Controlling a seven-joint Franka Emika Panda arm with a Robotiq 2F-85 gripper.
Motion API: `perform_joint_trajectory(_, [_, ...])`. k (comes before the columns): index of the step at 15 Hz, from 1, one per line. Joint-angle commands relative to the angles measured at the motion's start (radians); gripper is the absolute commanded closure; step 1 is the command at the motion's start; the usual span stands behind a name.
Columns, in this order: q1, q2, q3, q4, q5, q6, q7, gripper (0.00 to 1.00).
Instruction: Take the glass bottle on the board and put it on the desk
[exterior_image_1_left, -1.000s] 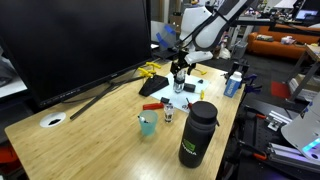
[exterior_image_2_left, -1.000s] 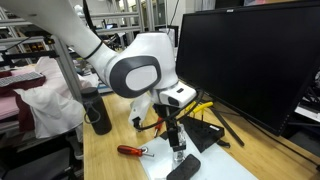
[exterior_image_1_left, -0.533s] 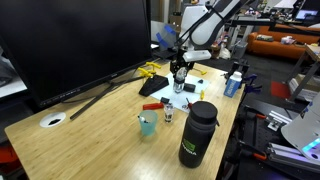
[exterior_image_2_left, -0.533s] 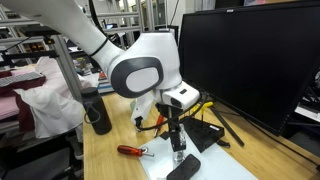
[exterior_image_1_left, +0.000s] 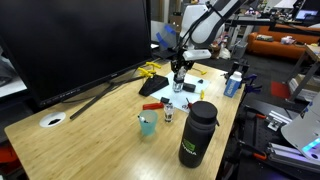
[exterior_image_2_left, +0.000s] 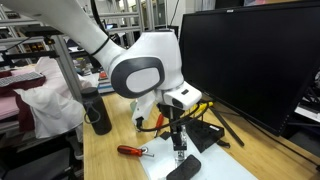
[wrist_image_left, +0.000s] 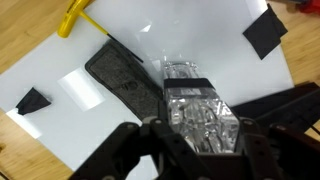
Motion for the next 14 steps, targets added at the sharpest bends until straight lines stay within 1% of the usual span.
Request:
perform_joint_trajectory(1, [0.009, -0.003, -0.009, 0.002, 0.017, 0.011, -0.028, 0.74])
perform_joint_trajectory(5, [-0.008, -0.068, 0.053, -0.027, 0.097, -0.032, -0.129, 0.74])
perform_joint_trajectory(8, [0.001, -0.127, 0.094, -0.043, 0.134, -0.053, -0.216, 0.74])
perform_joint_trajectory(10, [0.014, -0.170, 0.113, -0.045, 0.121, -0.087, -0.254, 0.74])
perform_joint_trajectory(12, [0.039, -0.216, 0.121, -0.045, 0.059, -0.141, -0.253, 0.74])
perform_joint_trajectory(14, [0.058, -0.247, 0.144, -0.036, 0.040, -0.147, -0.289, 0.74])
